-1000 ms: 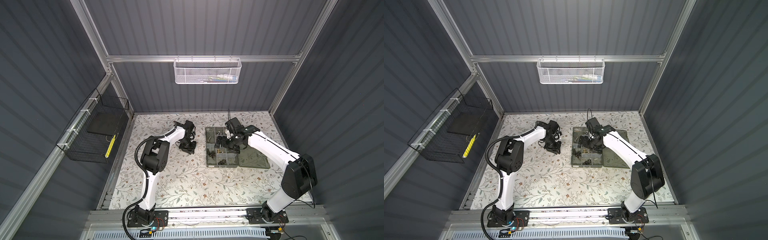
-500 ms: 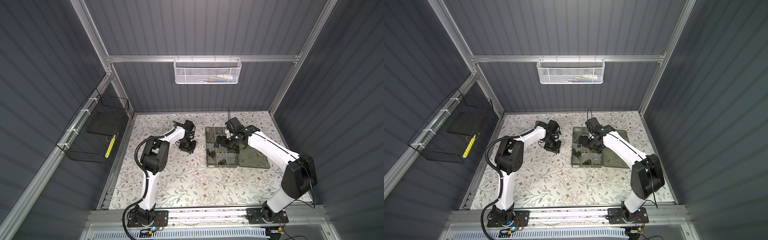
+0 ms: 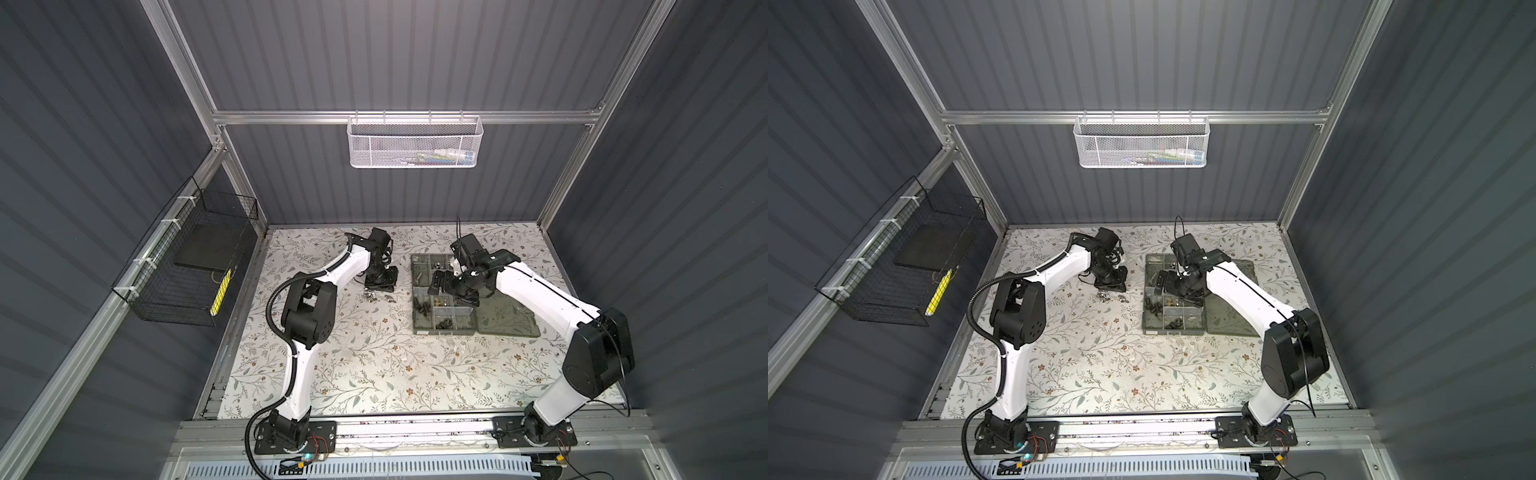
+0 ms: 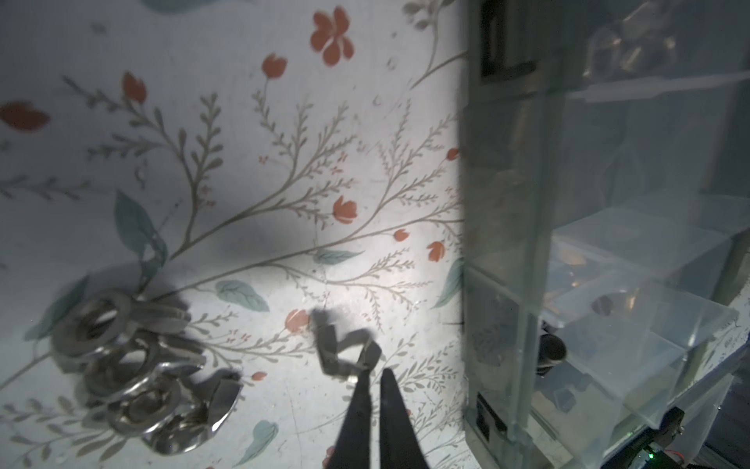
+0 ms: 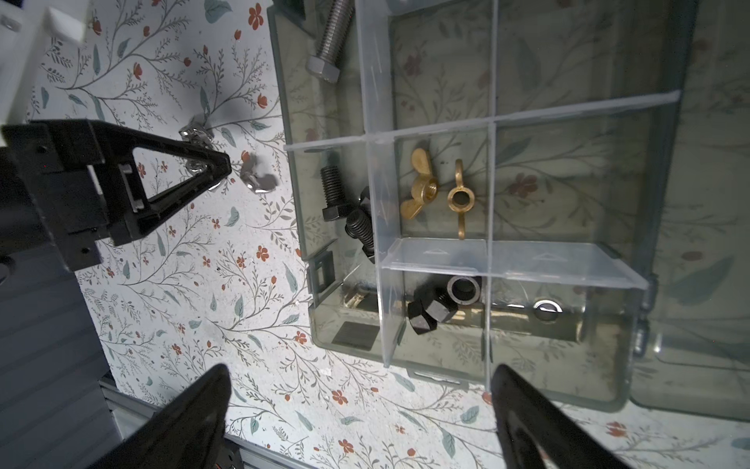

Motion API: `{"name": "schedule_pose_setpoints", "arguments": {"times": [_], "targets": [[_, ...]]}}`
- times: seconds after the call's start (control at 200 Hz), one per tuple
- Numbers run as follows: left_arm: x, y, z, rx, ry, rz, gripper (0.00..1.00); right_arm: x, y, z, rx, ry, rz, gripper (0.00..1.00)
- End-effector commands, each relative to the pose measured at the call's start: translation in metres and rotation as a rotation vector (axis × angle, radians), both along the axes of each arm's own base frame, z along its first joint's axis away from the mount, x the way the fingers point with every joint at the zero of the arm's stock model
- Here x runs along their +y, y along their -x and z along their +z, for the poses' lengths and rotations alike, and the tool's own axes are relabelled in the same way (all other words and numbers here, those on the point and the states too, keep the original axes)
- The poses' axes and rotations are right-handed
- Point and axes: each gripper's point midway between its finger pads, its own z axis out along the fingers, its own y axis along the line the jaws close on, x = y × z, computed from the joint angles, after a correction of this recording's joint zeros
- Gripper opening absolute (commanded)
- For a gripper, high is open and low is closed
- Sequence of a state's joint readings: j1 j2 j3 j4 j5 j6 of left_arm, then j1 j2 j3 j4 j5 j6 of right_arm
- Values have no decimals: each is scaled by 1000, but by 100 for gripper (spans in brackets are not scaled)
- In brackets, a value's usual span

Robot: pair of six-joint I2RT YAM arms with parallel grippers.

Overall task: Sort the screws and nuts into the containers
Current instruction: 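Lower the left gripper onto a silver wing nut, then close the left gripper on the silver wing nut and lift it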

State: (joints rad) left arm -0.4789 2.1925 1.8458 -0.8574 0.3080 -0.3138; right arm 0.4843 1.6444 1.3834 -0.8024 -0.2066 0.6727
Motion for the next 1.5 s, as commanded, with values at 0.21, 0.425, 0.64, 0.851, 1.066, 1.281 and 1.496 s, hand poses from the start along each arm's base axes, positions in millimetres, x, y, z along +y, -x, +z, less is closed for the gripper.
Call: {"name": "schedule_pose_setpoints", "arguments": {"times": [0.21,0.425,0.64,0.851,1.066,1.281,1.496], "targets": [[-34,-13,59,-69,139,36,12,-14,-6,28,-35,-37,-43,99],[-15,12,32,-6,60,33,34,-19,3,21,-24,-24,-38,99],[12,29,0,3,-78,-3,44,-19,7,16,-10,-28,-36,99],[18,30,-23,-4,-156,-58,46,-18,11,14,4,-34,-26,99],[3,24,-34,-20,-174,-105,43,-22,17,14,7,-22,-21,99],[-9,32,-45,-39,-259,-222,40,-27,22,12,8,-7,-20,99],[8,36,-56,-35,-348,-229,36,-29,24,11,11,0,-19,99]]}}
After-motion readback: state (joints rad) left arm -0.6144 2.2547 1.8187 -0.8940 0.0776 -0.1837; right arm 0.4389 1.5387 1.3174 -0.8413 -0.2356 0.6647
